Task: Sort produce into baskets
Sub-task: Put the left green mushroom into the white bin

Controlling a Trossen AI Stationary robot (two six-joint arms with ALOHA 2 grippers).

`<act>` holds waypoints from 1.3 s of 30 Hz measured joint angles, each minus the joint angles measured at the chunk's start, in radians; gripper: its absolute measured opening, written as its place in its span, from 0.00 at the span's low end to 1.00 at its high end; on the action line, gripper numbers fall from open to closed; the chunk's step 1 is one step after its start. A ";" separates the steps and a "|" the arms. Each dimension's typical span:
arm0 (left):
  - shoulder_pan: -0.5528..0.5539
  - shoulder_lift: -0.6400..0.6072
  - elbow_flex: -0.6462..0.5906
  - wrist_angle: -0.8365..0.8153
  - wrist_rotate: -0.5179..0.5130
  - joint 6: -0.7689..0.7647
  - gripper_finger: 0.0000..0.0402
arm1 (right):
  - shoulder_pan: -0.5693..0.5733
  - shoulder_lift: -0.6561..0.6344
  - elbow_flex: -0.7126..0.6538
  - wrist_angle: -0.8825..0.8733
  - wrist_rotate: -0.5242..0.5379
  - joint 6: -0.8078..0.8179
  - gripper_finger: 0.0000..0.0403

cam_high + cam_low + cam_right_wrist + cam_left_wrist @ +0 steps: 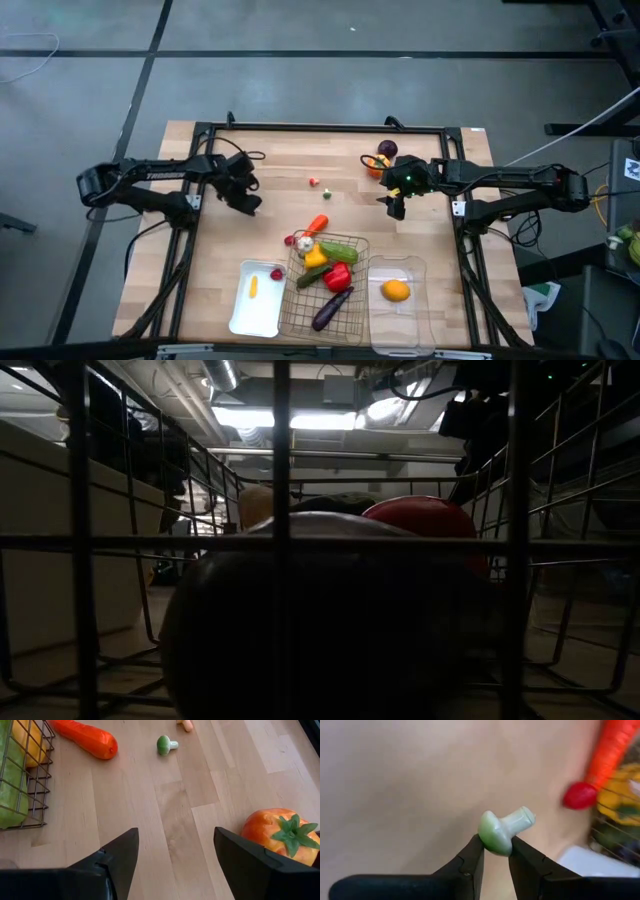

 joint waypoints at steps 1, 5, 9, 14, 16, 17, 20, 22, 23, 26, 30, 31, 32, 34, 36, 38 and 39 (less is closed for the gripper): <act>-0.011 0.000 0.006 0.000 0.017 -0.002 0.19 | 0.000 0.000 0.000 0.000 0.000 0.000 0.64; -0.057 -0.001 0.047 0.002 0.071 -0.022 0.19 | 0.000 0.000 0.000 0.000 0.000 0.000 0.64; -0.106 -0.001 0.104 0.002 0.094 -0.053 0.19 | 0.000 0.000 0.000 0.000 0.000 0.000 0.64; -0.201 -0.001 0.184 0.004 0.094 -0.084 0.19 | 0.000 0.000 0.000 0.000 0.000 0.000 0.64; -0.251 -0.001 0.214 0.004 0.094 -0.111 0.19 | 0.000 0.000 0.000 0.000 0.000 0.000 0.64; -0.278 -0.001 0.229 0.006 0.093 -0.131 0.19 | 0.000 0.000 0.000 0.000 0.000 0.000 0.64; -0.367 -0.001 0.264 0.006 0.090 -0.188 0.19 | 0.000 0.000 0.000 0.000 0.000 0.000 0.64; -0.431 -0.001 0.282 0.006 0.090 -0.253 0.19 | 0.000 0.000 0.000 0.000 0.000 0.000 0.64; -0.464 -0.001 0.290 0.006 0.086 -0.293 0.19 | 0.000 0.000 0.000 0.000 0.000 -0.001 0.64; -0.568 -0.001 0.302 0.007 0.077 -0.427 0.19 | 0.000 0.000 0.000 0.000 0.000 -0.003 0.64; -0.704 -0.001 0.304 0.008 0.073 -0.615 0.19 | 0.000 0.000 0.000 0.000 0.000 -0.003 0.64; -0.736 -0.001 0.304 0.008 0.061 -0.656 0.19 | 0.000 0.000 0.000 0.000 0.000 -0.003 0.64; -0.766 -0.001 0.304 0.008 0.044 -0.700 0.19 | 0.000 0.000 0.000 0.000 0.000 -0.003 0.64; -0.823 -0.001 0.304 0.008 0.004 -0.780 0.19 | 0.000 0.000 0.000 0.000 0.000 -0.003 0.64; -0.869 -0.001 0.304 0.008 -0.044 -0.852 0.19 | 0.000 0.000 0.000 0.000 0.000 -0.003 0.64; -0.909 -0.001 0.304 0.008 -0.104 -0.920 0.19 | 0.000 0.000 0.000 0.000 0.000 -0.003 0.64; -0.928 -0.001 0.304 0.008 -0.136 -0.950 0.19 | 0.000 0.000 0.000 0.000 0.000 -0.003 0.64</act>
